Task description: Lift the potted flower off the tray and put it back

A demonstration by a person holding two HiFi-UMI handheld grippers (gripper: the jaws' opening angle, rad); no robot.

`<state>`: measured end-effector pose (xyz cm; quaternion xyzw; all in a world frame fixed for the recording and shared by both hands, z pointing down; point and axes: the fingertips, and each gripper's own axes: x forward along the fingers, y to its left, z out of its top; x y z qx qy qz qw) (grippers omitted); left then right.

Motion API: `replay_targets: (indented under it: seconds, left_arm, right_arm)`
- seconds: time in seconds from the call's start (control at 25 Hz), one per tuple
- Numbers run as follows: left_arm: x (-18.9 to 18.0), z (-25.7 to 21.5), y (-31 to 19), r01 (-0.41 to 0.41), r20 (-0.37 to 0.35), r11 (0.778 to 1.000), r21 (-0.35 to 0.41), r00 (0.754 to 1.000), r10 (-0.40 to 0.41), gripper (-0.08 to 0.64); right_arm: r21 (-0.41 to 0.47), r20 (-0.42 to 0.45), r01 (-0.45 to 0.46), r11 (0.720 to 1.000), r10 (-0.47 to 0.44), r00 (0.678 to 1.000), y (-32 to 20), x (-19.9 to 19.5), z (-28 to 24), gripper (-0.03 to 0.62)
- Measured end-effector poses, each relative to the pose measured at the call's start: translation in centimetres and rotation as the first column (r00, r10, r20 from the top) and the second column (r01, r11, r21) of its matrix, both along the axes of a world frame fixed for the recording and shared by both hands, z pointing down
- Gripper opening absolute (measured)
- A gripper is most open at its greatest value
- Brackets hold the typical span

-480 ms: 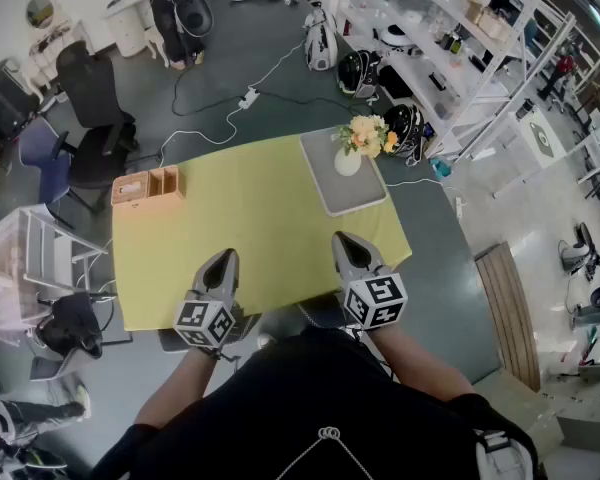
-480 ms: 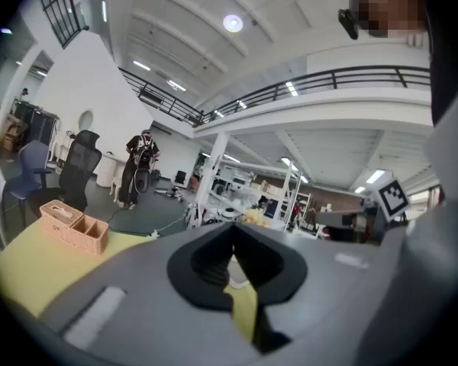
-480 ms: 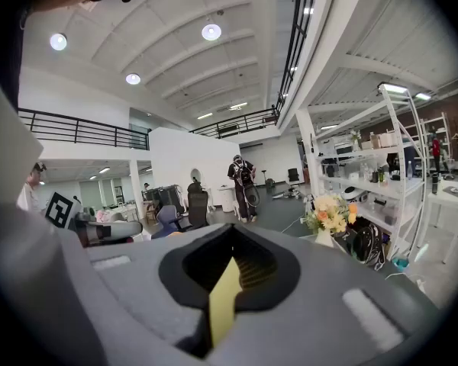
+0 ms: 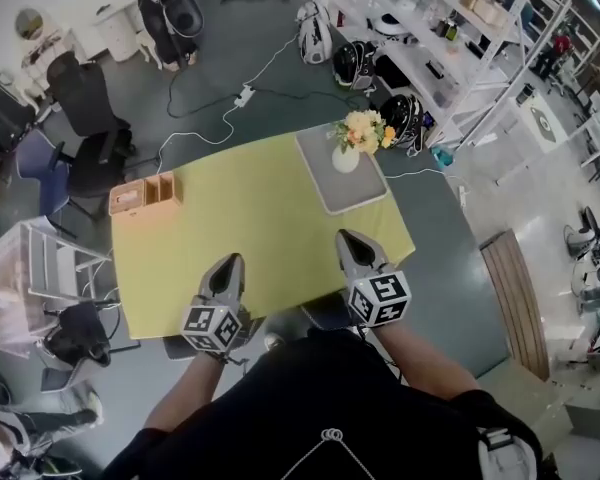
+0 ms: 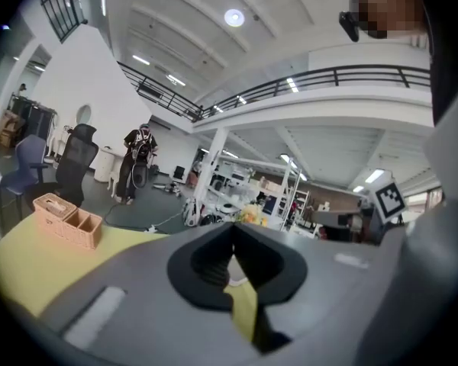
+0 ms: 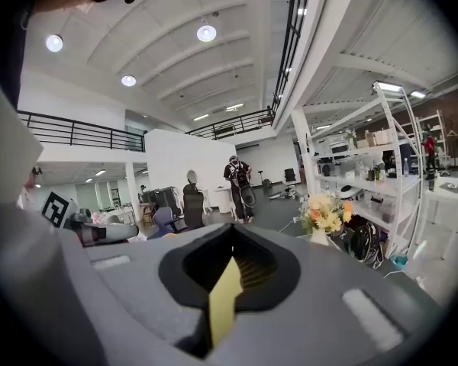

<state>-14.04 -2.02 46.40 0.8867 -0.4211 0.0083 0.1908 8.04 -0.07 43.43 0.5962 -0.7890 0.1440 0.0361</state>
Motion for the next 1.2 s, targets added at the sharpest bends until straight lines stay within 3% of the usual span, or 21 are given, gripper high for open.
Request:
replay_targets:
  seconds: [0.28,0.4,0.48,0.92,1.2]
  left_arm:
    - [1.5,1.9,-1.0,0.007,0.012,0.999,-0.036,1.0,-0.007,0.008]
    - [2.3,2.7,-1.5,0.01,0.014,0.998,-0.055,1.0,-0.01,0.008]
    - [3.1,3.3,-1.9,0.006,0.018,0.998,-0.064,1.0,-0.005,0.008]
    - [7.9,6.1,-5.3,0.014,0.071,0.994,-0.104,0.997,-0.007,0.008]
    - [9.6,8.5,-7.7,0.036,0.108,0.993,-0.114,0.994,-0.023,0.008]
  right_arm:
    - [-0.029,-0.016,-0.041,0.999,0.041,0.999,-2.3,3.2,3.1,0.003]
    - [-0.039,-0.025,-0.055,0.998,0.055,0.998,-3.5,4.6,4.7,0.063]
    - [-0.039,-0.037,-0.069,0.997,0.068,0.997,-4.7,5.8,5.7,0.063]
    - [-0.017,-0.091,-0.099,0.995,0.097,0.991,-15.1,14.9,12.0,0.097]
    - [-0.043,-0.086,-0.109,0.993,0.105,0.991,-21.1,18.6,18.0,0.146]
